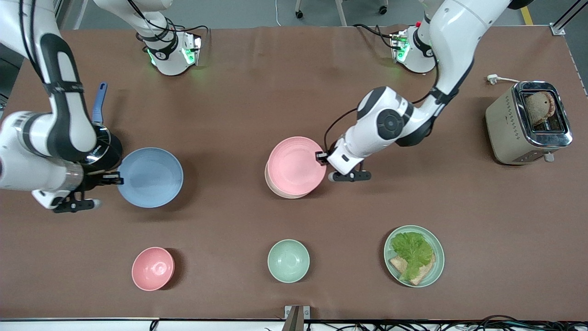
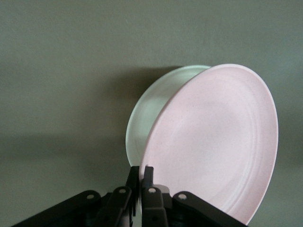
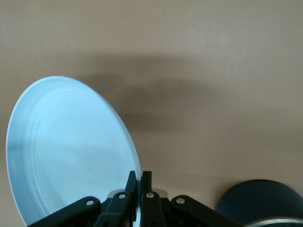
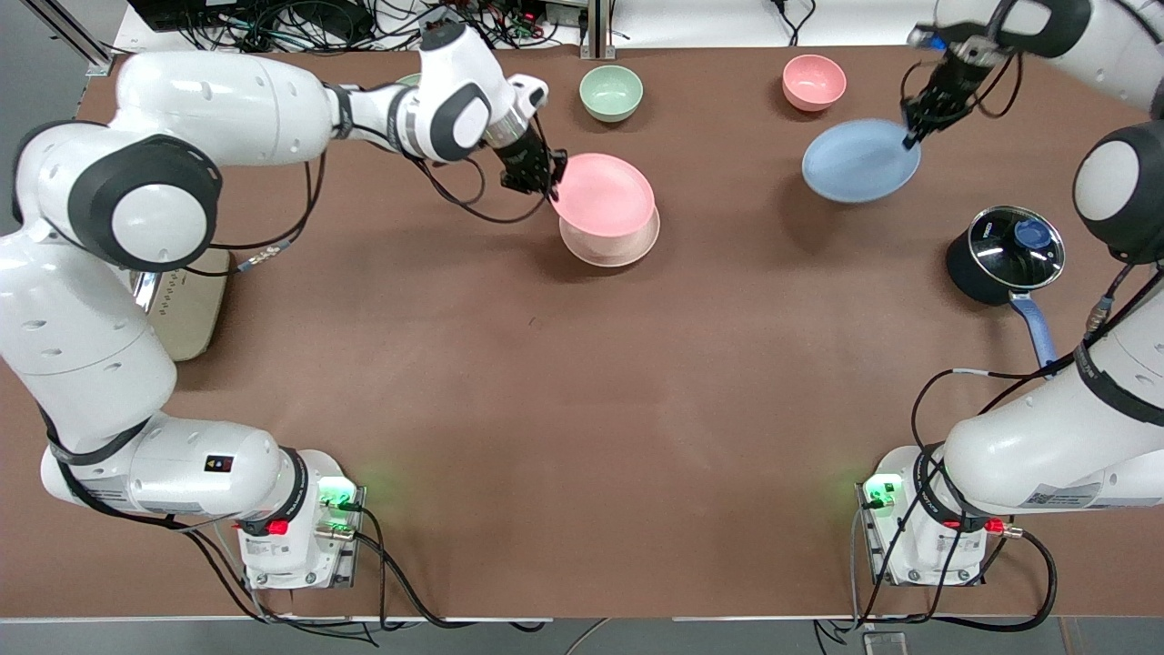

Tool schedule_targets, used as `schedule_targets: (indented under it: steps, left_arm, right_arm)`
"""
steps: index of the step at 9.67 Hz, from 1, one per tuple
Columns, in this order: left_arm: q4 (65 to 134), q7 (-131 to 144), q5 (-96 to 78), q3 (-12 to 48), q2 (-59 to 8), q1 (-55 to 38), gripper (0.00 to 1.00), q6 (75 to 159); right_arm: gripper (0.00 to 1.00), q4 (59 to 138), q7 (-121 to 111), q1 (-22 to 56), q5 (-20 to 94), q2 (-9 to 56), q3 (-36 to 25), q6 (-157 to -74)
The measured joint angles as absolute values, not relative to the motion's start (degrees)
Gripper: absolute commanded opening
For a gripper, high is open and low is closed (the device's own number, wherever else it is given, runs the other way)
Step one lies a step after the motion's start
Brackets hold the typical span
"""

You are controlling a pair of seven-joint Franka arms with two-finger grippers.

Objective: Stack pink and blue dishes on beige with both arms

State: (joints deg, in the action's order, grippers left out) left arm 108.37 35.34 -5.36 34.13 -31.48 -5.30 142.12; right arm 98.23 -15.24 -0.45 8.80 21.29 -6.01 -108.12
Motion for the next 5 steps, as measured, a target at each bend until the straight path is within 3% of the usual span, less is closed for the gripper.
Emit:
schedule_targets:
  steps: [2, 4, 5]
  left_arm:
    - [109.44, 35.34, -3.75, 33.8, -33.93, -5.15, 0.01, 146.15]
    - [109.65, 35.33, -3.37, 33.35, -37.01, -5.55, 0.07, 150.25]
    - [109.63, 35.33, -3.35, 32.77, -37.72, -6.14, 0.28, 151.0]
  right_arm:
    - [0.0, 95.53, -9.02, 0.95, 9.79, 18.66, -4.99, -105.73]
    - [0.0, 95.18, 1.68, 4.23, 11.41, 17.47, -0.1, -106.62]
    - [0.0, 95.34, 6.61, 5.29, 11.47, 17.54, 3.5, -108.16]
